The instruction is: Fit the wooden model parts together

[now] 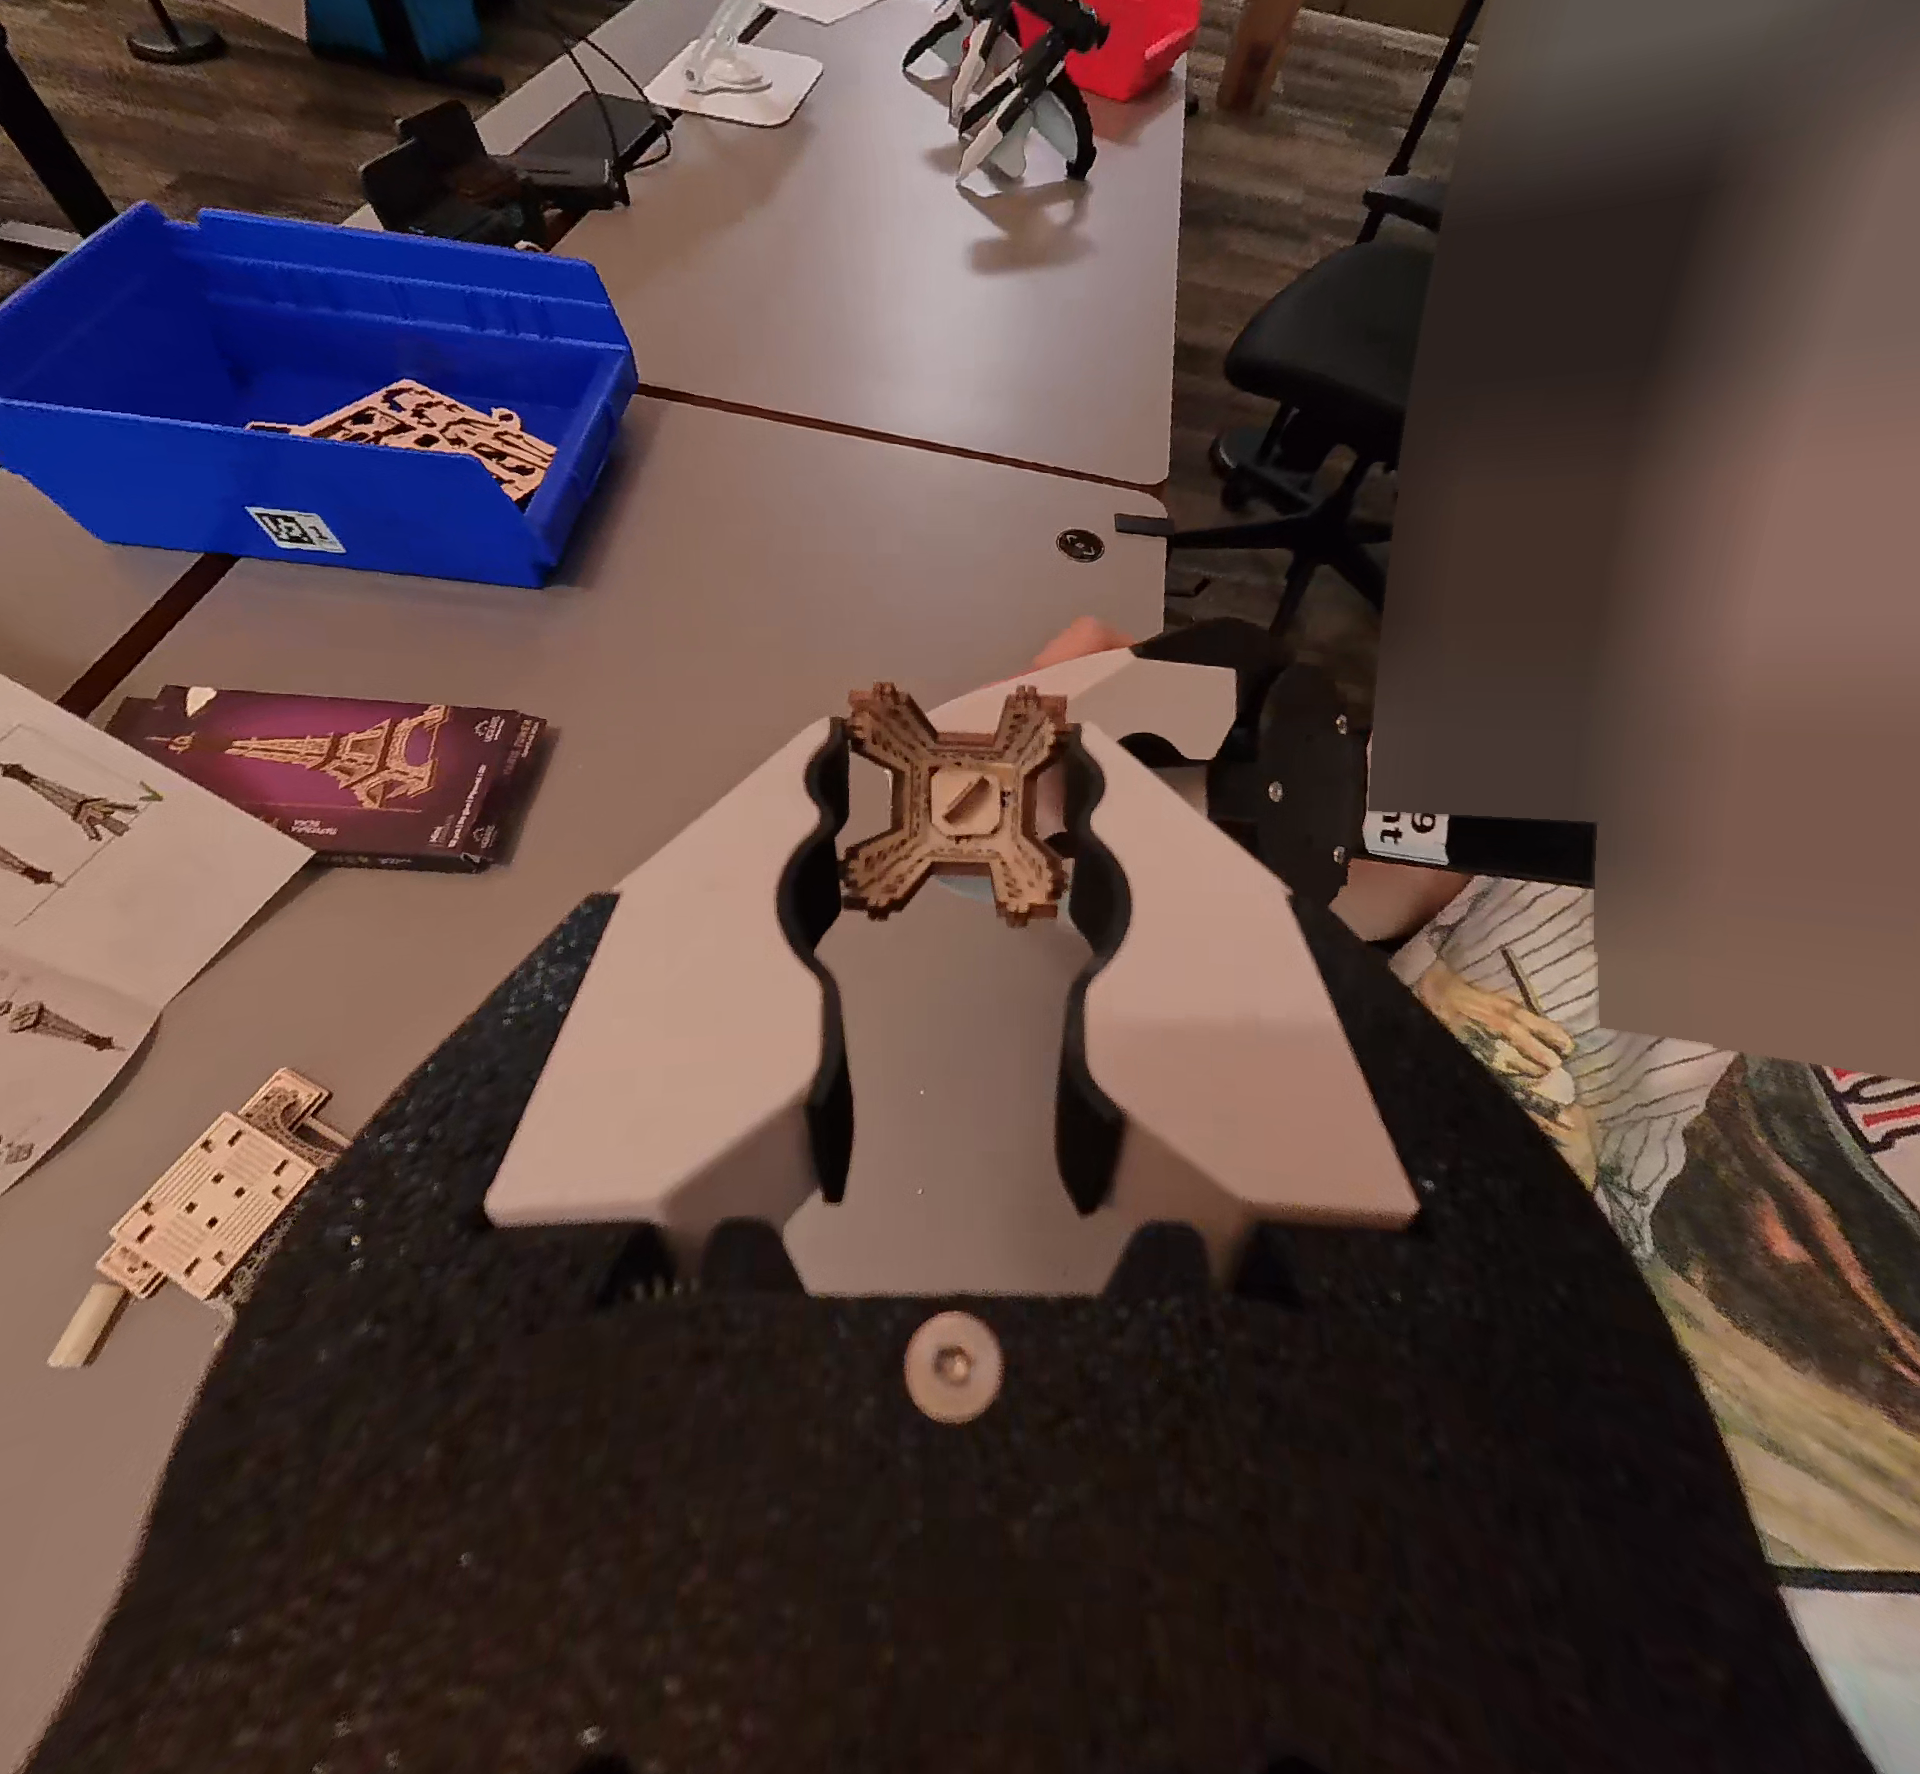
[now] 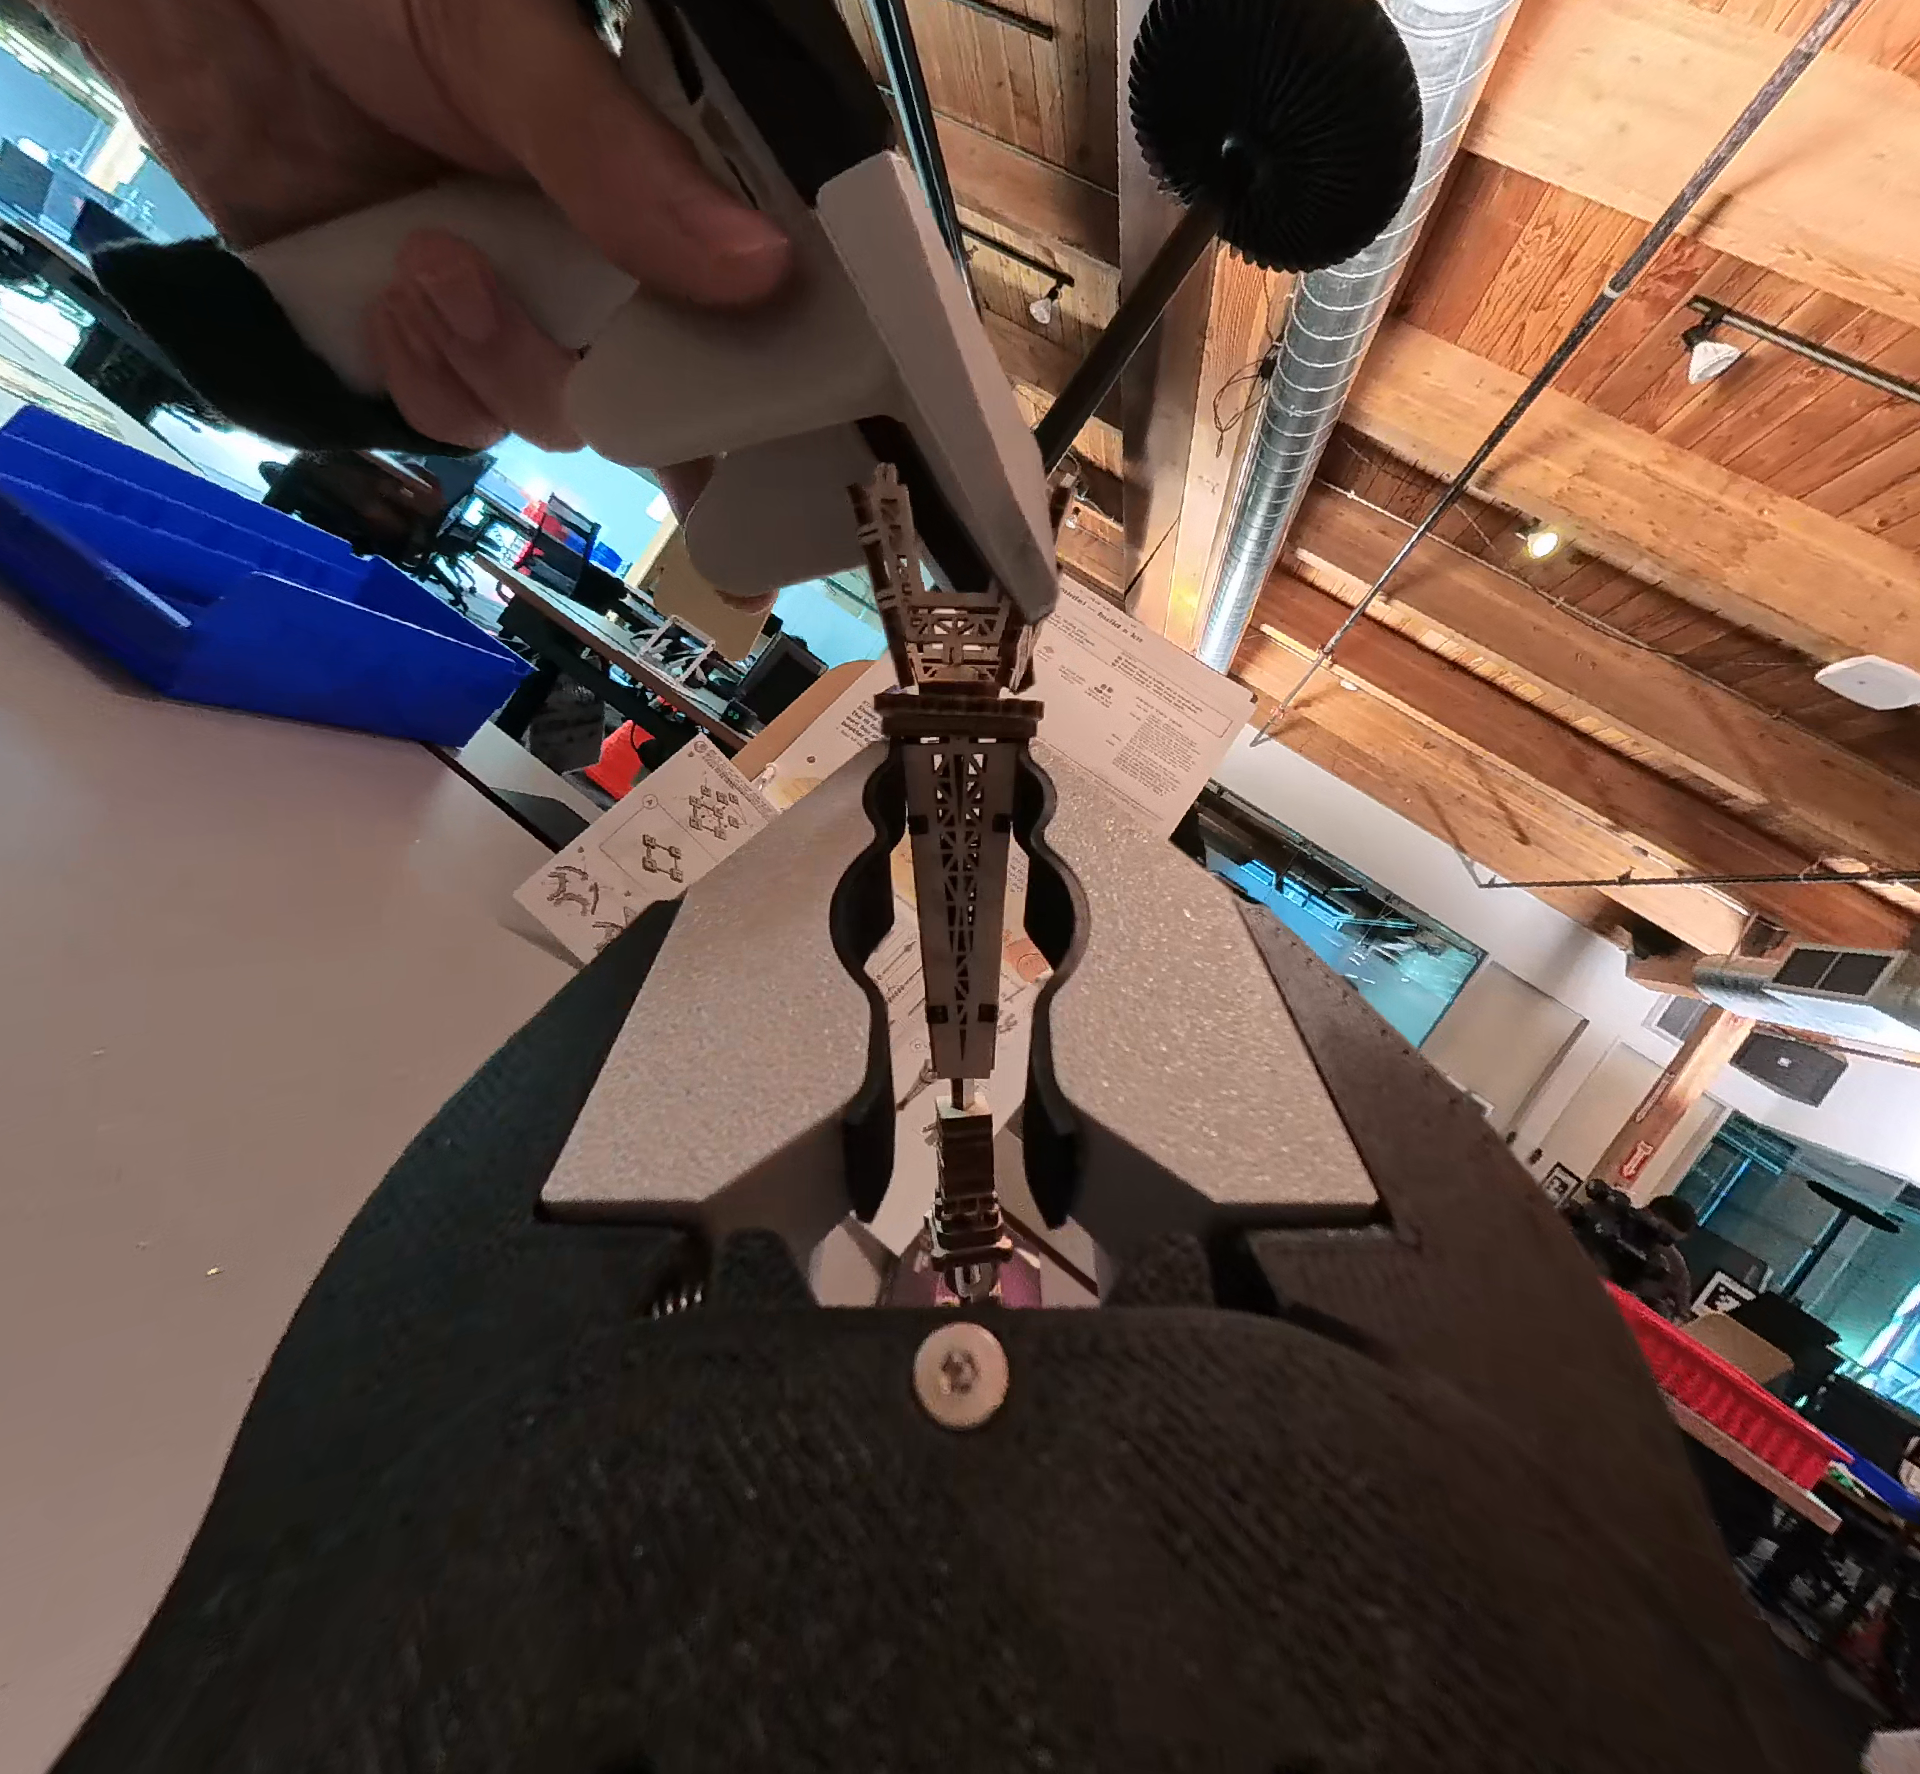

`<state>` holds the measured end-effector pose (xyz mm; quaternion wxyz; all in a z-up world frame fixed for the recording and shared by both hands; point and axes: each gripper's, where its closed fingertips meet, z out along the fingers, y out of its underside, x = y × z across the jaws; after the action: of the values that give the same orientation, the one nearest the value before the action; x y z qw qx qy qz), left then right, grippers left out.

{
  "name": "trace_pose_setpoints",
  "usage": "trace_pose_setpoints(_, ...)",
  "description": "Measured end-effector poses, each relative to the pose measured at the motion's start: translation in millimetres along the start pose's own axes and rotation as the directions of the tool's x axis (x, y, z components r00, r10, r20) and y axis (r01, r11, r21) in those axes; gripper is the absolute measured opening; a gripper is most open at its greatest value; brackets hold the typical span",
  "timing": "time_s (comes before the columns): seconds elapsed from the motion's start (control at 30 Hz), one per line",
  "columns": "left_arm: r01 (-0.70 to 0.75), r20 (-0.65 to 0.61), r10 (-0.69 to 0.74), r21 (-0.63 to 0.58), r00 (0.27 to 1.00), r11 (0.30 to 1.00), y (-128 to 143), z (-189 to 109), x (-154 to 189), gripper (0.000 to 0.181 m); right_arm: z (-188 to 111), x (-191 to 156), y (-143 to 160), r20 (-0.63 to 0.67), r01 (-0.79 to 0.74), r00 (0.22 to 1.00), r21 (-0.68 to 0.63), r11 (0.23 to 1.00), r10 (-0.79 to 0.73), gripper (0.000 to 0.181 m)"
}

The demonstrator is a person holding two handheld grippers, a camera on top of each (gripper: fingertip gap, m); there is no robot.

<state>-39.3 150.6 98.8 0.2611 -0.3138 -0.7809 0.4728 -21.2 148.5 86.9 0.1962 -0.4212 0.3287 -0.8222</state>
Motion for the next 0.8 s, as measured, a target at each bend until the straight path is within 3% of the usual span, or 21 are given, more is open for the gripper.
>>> trace_pose_setpoints(0.13, -0.008, 0.049, 0.009, -0.037, 0.999, 0.999, 3, 2, -7, 0.038, 1, -3, 3, 0.009, -0.004, 1.0, -0.012, 1.0, 0.004, 0.018)
trace_pose_setpoints(0.27, -0.012, 0.156, 0.035, -0.148, 0.987, 0.989, 9, 5, -18, 0.039, 3, -7, 9, 0.036, -0.055, 0.998, -0.039, 0.998, 0.057, 0.018)
trace_pose_setpoints(0.43, 0.093, 0.235, -0.001, -0.378, 0.972, 0.921, 42, 11, -27, 0.061, 6, -9, 18, 0.075, -0.21, 0.974, -0.067, 0.975, 0.215, 0.018)
trace_pose_setpoints(0.63, 0.095, 0.267, 0.004, -0.357, 0.964, 0.929, 39, 13, -42, 0.06, 9, -17, 34, 0.15, -0.4, 0.899, -0.102, 0.911, 0.411, 0.018)
trace_pose_setpoints(0.8, 0.16, 0.279, -0.064, -0.339, 0.958, 0.927, 31, 7, -42, 0.057, 9, -11, 38, 0.168, -0.43, 0.883, -0.084, 0.899, 0.438, 0.018)
